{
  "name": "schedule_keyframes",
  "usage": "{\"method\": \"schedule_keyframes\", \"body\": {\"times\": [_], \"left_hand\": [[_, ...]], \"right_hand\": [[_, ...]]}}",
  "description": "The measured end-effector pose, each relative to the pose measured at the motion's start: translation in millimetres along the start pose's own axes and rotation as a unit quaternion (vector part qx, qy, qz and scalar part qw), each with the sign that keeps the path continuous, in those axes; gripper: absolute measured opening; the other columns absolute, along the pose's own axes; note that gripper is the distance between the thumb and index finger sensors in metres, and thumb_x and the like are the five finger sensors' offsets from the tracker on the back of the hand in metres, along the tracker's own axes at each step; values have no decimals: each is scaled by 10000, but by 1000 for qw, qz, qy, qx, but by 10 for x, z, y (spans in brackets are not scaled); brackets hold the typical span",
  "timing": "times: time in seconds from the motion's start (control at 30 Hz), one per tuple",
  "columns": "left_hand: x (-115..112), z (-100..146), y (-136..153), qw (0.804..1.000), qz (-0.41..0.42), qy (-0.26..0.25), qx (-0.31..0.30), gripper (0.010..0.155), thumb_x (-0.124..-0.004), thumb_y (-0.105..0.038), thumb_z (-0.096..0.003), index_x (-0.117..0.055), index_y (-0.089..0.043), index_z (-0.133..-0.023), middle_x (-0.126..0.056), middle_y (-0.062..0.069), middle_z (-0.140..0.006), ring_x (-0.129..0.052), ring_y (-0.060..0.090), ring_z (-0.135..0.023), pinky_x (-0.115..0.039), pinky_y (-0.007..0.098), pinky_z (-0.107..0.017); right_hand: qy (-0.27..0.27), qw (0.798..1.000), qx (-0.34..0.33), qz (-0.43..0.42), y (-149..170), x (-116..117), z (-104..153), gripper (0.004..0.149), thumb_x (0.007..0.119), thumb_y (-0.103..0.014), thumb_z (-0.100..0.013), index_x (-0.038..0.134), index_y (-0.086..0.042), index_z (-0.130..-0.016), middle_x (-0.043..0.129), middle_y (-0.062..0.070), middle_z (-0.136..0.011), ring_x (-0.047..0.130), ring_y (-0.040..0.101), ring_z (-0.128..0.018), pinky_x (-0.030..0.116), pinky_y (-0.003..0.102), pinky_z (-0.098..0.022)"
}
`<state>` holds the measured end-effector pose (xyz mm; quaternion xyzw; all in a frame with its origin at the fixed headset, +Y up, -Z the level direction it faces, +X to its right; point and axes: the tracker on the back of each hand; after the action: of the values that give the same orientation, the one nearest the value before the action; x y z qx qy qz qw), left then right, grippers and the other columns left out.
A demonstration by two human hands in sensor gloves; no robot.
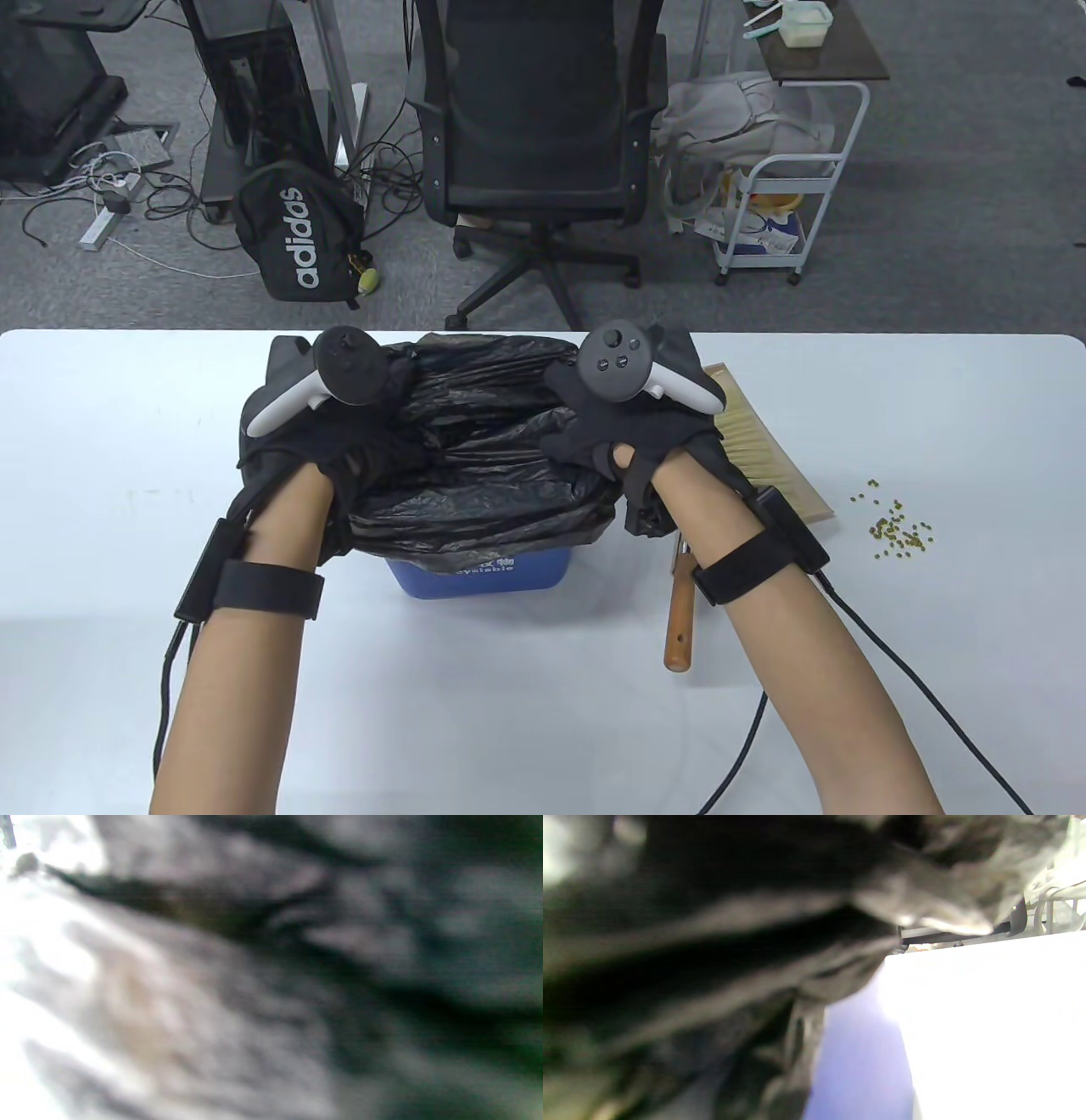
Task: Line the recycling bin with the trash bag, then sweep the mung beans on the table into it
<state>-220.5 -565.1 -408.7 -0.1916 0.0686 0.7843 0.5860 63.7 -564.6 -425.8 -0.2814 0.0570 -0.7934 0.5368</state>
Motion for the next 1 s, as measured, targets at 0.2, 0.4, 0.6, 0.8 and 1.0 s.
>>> {"method": "schedule_keyframes", "body": {"times": [0.2, 0.4, 0.6, 0.8, 1.0], "left_hand": [[137, 119, 16, 1000, 15, -21, -16, 924, -945, -467, -452, -508, -129, -1193, -58, 312, -1210, -211, 760, -1027, -415, 824, -719], [305, 565, -94, 985, 27, -129, -107, 842, -934, -431, -469, -585, -120, -1170, -215, 288, -1242, -258, 762, -1025, -429, 823, -709], [-3, 562, -185, 996, -49, 19, -68, 938, -891, -486, -490, -417, -137, -1219, -84, 276, -1238, -136, 786, -1006, -376, 837, -720], [-56, 239, -42, 1000, 0, 15, -22, 1035, -917, -471, -481, -255, -162, -1214, 171, 266, -1128, 18, 779, -954, -332, 843, -716], [-1, 12, -13, 1000, 10, -9, 6, 1015, -930, -449, -479, -282, -174, -1212, 182, 270, -1116, -31, 777, -964, -362, 831, -718]], "right_hand": [[121, 990, -74, 8, -46, -182, 125, 797, 846, -455, -492, 608, -54, -1138, 215, 373, -1163, 298, 769, -950, 391, 833, -609], [124, 978, -161, 52, -173, -133, 177, 555, 850, -348, -490, 824, -122, -997, 627, 182, -1139, 406, 674, -1003, 376, 830, -611], [47, 988, -107, 103, -141, -5, 11, 720, 843, -411, -499, 642, -140, -1135, 278, 315, -1194, 292, 713, -999, 334, 842, -619], [-32, 998, -38, 33, -31, 6, -81, 968, 841, -471, -515, 307, -67, -1215, -58, 366, -1119, 161, 774, -963, 310, 844, -632], [-41, 999, 0, 32, -2, -6, -118, 997, 852, -468, -513, 280, -47, -1213, -123, 395, -1076, 119, 781, -947, 309, 843, -632]]}}
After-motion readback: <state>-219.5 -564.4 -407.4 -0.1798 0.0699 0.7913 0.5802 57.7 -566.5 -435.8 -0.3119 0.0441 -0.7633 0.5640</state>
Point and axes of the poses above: the tracker on the back of each hand, its own y axis roughly to the little-finger side, its own z axis roughly from the fingertips to the wrist, x = y × z
